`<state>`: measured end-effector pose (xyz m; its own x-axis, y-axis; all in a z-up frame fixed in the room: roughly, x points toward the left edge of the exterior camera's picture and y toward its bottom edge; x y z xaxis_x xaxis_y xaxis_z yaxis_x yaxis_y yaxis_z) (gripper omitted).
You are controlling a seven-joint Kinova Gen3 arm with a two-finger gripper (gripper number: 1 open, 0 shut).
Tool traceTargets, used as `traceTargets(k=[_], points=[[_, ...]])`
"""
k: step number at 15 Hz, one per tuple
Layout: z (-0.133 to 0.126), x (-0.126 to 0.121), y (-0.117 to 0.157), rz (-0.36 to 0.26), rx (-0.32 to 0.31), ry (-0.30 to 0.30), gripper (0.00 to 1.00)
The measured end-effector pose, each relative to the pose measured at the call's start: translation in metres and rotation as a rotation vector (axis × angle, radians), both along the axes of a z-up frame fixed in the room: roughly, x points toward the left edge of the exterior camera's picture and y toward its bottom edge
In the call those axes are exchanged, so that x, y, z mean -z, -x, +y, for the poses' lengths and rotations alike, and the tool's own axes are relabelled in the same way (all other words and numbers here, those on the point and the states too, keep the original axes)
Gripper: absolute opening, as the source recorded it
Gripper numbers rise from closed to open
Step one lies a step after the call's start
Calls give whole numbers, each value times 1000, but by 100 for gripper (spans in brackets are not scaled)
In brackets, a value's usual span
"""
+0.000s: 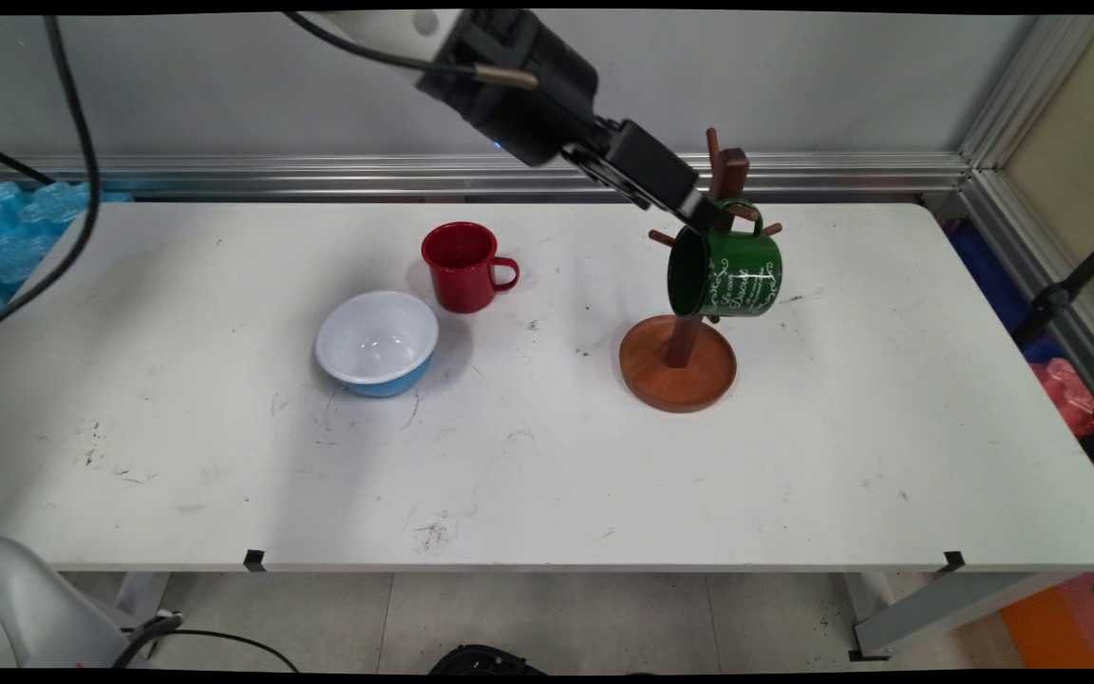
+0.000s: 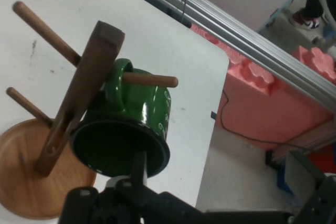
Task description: Pick up the green mug from the rack
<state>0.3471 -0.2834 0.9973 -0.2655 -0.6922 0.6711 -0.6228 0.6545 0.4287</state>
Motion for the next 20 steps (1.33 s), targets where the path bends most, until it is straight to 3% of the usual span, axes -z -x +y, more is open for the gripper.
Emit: traceTargets(k=[11,20], points=[[0,50,27,44,-43,-14,100],[-1,72,40,67,-78,-7,100]])
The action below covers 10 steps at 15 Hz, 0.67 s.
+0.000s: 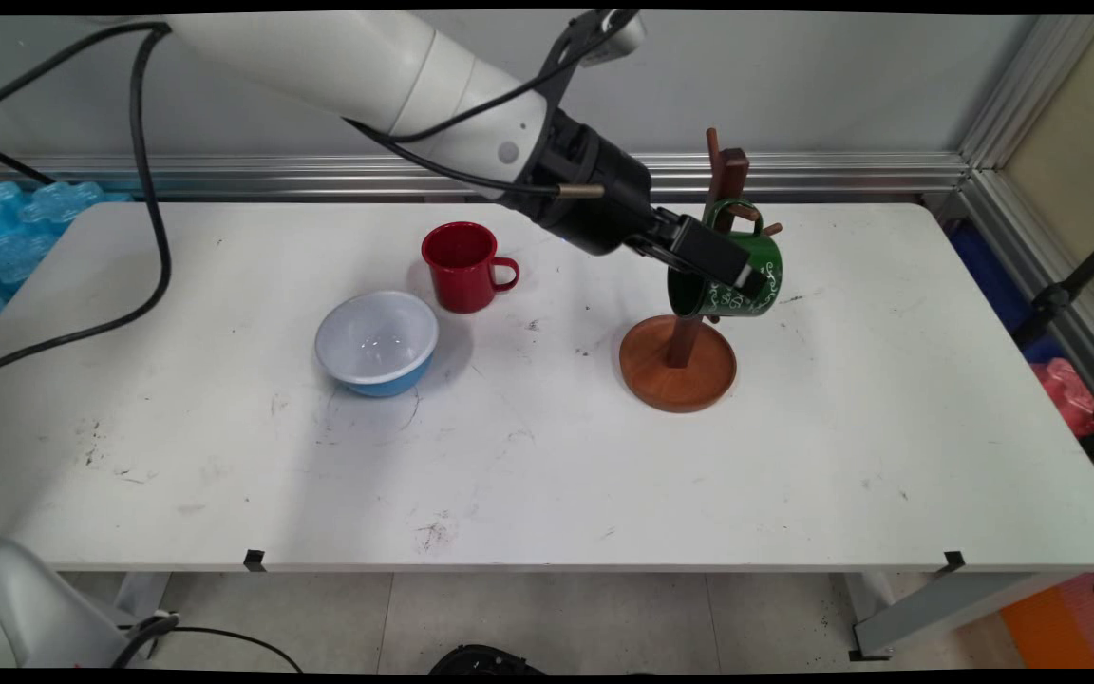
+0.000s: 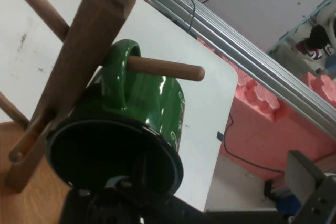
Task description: Pick up the green mug from the rack
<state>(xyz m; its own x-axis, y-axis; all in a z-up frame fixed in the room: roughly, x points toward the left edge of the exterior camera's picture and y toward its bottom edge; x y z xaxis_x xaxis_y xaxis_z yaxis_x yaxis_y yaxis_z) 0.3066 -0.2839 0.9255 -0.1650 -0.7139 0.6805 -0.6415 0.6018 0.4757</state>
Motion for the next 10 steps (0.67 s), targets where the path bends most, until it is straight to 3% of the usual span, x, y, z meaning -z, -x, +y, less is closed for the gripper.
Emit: traceTargets(k=[10], points=[[-4,17,15,26,-29,7,100]])
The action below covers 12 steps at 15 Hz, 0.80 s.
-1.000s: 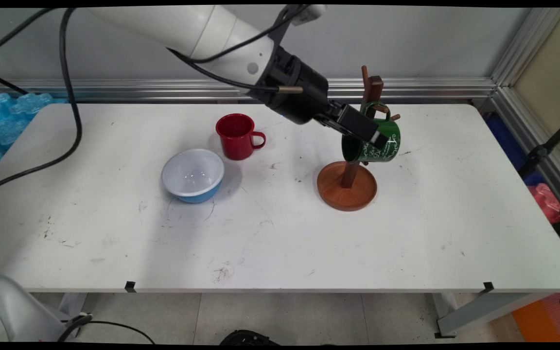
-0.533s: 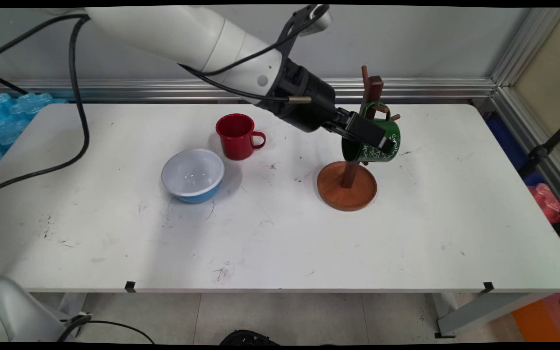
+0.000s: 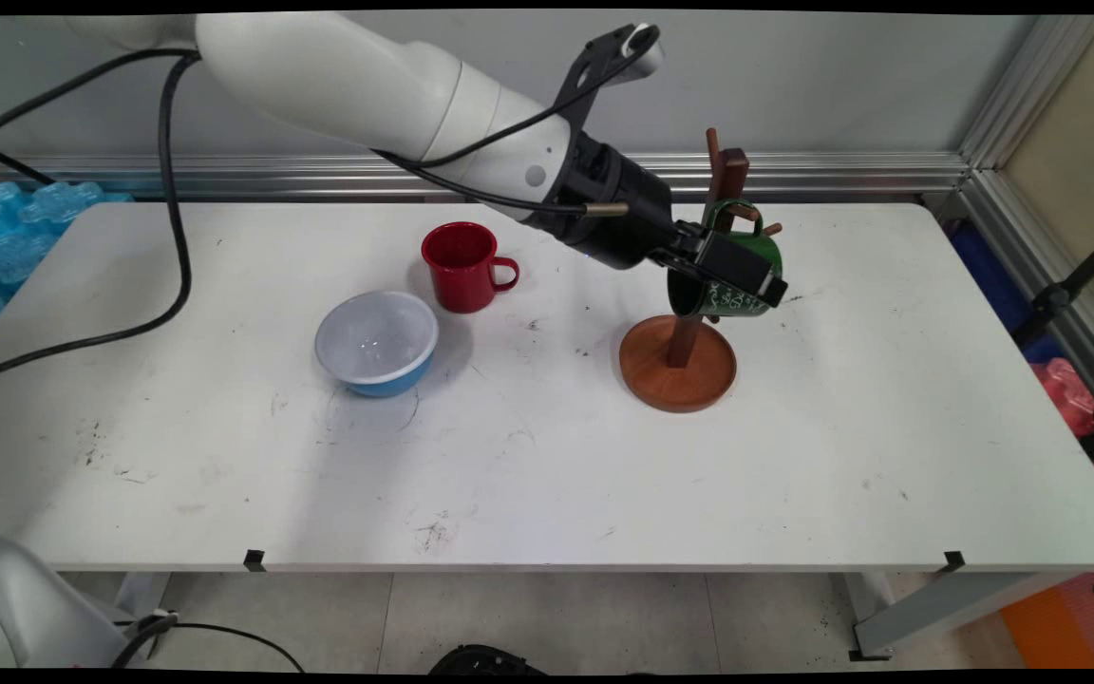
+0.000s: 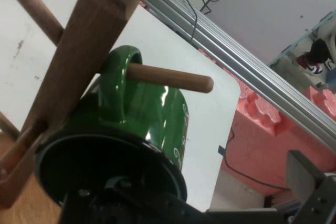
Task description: Pick up the green mug from the rack
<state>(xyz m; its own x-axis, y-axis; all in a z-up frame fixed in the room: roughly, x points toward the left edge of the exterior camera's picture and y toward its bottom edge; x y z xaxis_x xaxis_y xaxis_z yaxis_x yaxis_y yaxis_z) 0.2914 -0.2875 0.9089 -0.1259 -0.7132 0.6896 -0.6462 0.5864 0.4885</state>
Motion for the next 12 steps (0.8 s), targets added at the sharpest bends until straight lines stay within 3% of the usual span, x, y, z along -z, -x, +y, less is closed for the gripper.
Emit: traceTargets(k=[12], points=[[-3,9,11,11,-14,1,100]])
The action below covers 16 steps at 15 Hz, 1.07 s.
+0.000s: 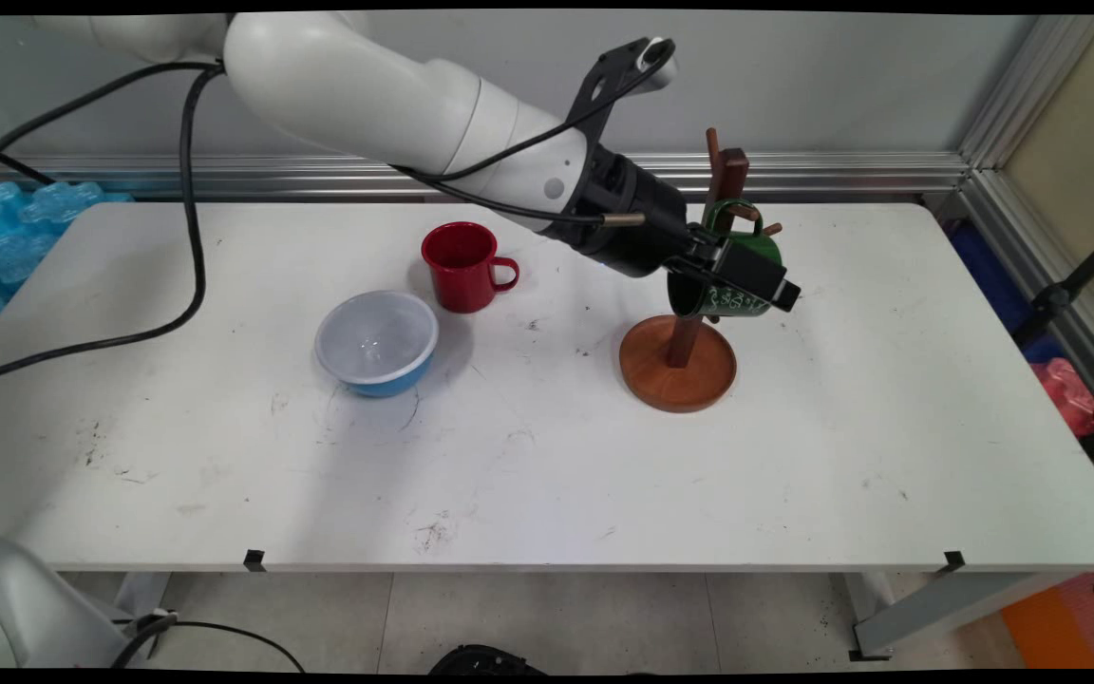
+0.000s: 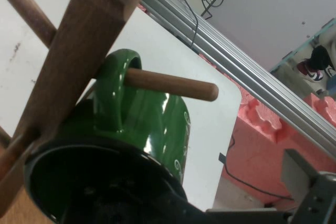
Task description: Pick up the green mug from the rack, then place the picked object on the table
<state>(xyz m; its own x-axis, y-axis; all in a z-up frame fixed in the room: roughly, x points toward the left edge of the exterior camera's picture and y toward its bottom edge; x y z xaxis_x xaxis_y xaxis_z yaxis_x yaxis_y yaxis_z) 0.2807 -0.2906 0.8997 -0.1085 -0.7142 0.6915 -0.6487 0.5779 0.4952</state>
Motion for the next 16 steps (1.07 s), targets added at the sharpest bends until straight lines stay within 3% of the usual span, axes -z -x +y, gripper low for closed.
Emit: traceTargets(k=[1,16], points=[[0,0,0,1,-1,1,0],[0,3,0,1,-6,3,0]])
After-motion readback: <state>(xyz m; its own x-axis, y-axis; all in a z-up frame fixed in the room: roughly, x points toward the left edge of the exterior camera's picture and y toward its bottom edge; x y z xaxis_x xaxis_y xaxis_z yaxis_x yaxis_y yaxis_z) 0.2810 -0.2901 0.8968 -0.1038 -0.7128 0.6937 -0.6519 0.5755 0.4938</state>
